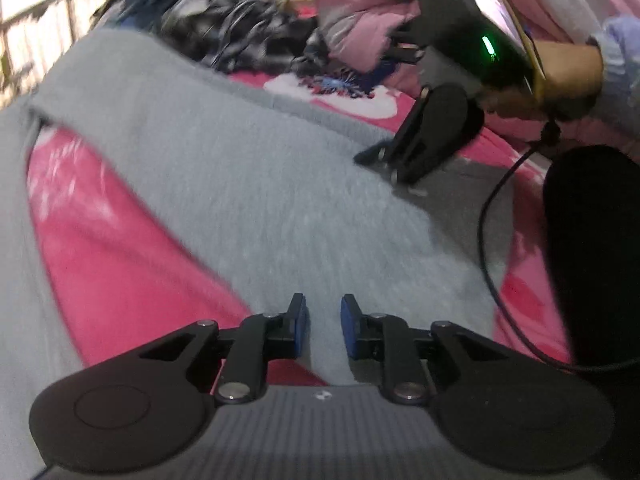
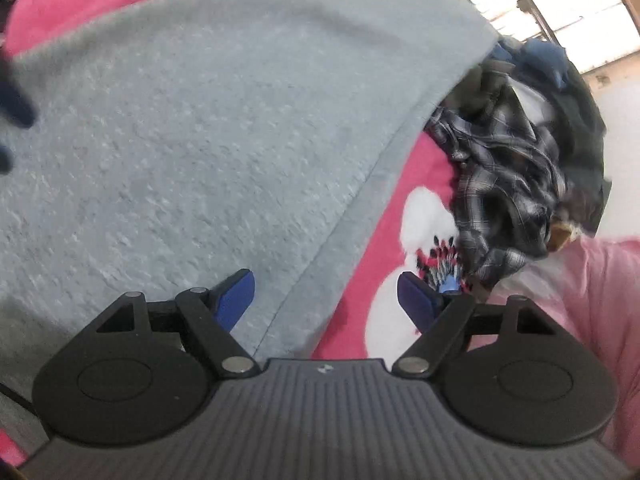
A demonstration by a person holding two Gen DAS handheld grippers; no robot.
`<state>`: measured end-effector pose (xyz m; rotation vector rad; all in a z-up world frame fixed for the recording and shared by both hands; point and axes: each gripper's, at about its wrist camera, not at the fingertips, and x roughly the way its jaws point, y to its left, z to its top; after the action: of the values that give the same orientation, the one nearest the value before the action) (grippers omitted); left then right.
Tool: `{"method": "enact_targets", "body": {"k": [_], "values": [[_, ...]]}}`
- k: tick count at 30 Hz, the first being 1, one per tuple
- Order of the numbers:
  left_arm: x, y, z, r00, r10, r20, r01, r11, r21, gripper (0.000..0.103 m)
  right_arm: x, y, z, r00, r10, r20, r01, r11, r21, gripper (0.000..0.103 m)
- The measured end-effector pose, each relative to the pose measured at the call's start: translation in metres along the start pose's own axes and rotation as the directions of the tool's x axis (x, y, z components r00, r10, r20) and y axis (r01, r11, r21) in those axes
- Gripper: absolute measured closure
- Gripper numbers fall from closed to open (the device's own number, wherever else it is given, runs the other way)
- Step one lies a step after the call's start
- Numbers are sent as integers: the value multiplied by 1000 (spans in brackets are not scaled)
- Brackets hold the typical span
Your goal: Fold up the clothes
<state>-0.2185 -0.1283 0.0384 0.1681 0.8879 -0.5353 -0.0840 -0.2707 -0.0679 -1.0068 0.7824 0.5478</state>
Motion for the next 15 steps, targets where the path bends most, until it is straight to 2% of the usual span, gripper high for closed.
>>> {"method": "enact_targets", "body": {"k": [3,5,7,9,12,15], "values": [[-13,-6,-7,999,5,-32,-4,1000,28,84,7,-28,-9,994,93,-53,-87,990,109,23],[-27,-7,-2,999,12,-31,-11,1000,9,89,10,-39,-16,993,99,-67,-89,985,146,17],[-44,0,3,1000,6,28,-4,998,-67,91,12,-42,-22,994,64,-88,-48,985,166,17],[-52,7,14,993,-25,112,39,992,-123,91,15,-38,-28,995,14,-103,2,989,151,16],[-27,6,32,989,-68,128,81,992,-95,91,21,-43,-33,995,7,-97,12,981,192,14],[19,-4,34,993,-120,17,121,991,-48,92,22,-51,-38,992,18,-127,13,973,232,13]]}}
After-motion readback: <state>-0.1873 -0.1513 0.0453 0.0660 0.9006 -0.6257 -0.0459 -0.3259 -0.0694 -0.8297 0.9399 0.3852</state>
